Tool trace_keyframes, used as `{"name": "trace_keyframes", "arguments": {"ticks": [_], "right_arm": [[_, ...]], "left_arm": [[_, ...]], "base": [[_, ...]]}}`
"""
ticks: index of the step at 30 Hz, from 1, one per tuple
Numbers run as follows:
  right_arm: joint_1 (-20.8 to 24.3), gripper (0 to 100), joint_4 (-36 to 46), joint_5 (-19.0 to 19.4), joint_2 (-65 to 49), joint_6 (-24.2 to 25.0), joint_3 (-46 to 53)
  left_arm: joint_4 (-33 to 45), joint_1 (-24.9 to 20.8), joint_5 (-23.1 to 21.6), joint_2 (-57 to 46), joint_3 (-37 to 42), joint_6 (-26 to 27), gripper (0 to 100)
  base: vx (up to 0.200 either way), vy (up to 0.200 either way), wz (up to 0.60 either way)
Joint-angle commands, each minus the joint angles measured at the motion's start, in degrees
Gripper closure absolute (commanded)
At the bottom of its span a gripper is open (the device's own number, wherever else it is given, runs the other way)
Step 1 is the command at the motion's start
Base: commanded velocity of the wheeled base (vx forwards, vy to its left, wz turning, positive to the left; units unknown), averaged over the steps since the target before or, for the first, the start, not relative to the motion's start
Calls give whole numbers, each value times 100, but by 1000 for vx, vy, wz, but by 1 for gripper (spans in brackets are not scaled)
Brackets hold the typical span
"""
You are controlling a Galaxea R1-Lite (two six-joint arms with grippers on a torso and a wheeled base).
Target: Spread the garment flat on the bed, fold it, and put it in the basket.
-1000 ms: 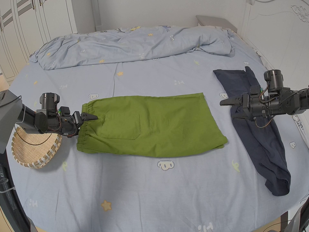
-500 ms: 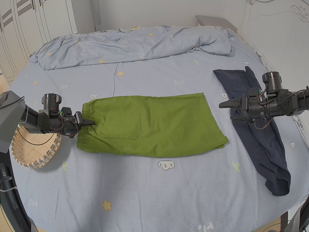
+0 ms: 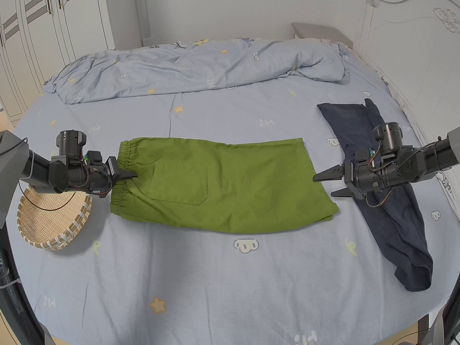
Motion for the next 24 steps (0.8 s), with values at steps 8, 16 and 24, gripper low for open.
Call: {"name": "trace_keyframes", "arguments": {"ticks": [8,16,24], "right_arm": [[393,0,48,-39,643,-71,13],[226,0,48,-487,652,-352,-4],[130,0,57,-487,415,-352,13]], "left_arm": [[-3,24,4,-155,10,3,100],[-3,24,4,-146,19,12,100],[-3,24,13,-137,10,12,100]], "base": [[0,0,0],[0,0,0],[0,0,0]]}}
